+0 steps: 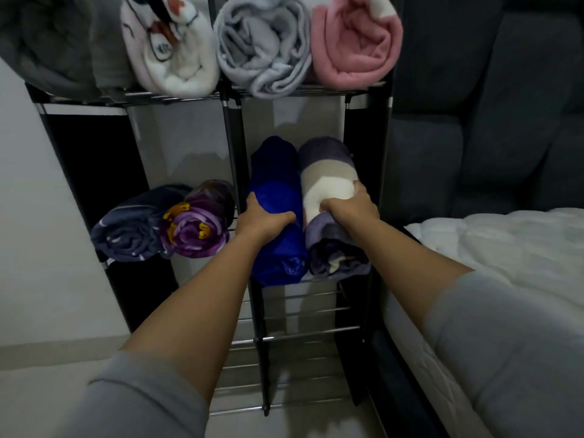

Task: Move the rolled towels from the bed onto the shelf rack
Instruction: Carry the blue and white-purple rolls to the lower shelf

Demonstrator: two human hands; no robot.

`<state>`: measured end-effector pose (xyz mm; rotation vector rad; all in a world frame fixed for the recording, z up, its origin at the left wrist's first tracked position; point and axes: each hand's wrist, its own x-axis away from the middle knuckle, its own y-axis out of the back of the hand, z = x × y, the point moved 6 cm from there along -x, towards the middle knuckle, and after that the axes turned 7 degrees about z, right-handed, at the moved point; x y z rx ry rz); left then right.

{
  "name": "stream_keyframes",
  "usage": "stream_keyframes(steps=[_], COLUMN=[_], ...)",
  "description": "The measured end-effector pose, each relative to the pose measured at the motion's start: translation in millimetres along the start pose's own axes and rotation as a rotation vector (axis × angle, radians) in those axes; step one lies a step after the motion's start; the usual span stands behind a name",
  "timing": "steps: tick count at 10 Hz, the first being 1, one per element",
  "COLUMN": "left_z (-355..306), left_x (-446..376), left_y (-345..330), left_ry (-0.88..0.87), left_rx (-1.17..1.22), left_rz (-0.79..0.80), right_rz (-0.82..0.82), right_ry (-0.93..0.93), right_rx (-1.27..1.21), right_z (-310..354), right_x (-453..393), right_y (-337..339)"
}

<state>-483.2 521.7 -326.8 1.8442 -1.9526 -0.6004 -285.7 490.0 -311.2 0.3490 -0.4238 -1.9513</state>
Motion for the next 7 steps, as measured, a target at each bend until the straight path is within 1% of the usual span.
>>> stream_keyframes(steps=[1,2,3,5,7], left_z=[-5.6,-8.8,-5.7,0.7,3.7], left_x=[-35.9,-53.7,-81.4,-100.0,-87.0], left_y=[0.9,-1.0,-14.4,-19.8,-17.1], left_ry=[0.033,0.041,0.093,0.116,0.113], left_rx=[-0.02,-0.048,-0.137,-0.106,-0.108], left_rz=[0.007,0.039,0.126,0.136,0.109], right_rz=[0.002,0.007,0.044,0.035,-0.004], right_ry=[-0.001,0.003,-0.003,0.031,0.041], right_rx=[0.0,0.033,0.102,0.15,0.107], right_z=[2.8,3.0,0.4,-1.9,-9.4], right_x=[-33.5,-51.4,-78.1,-93.7,-81.9], right_y=[-5.2,-8.1,-17.2,-24.2,-20.2])
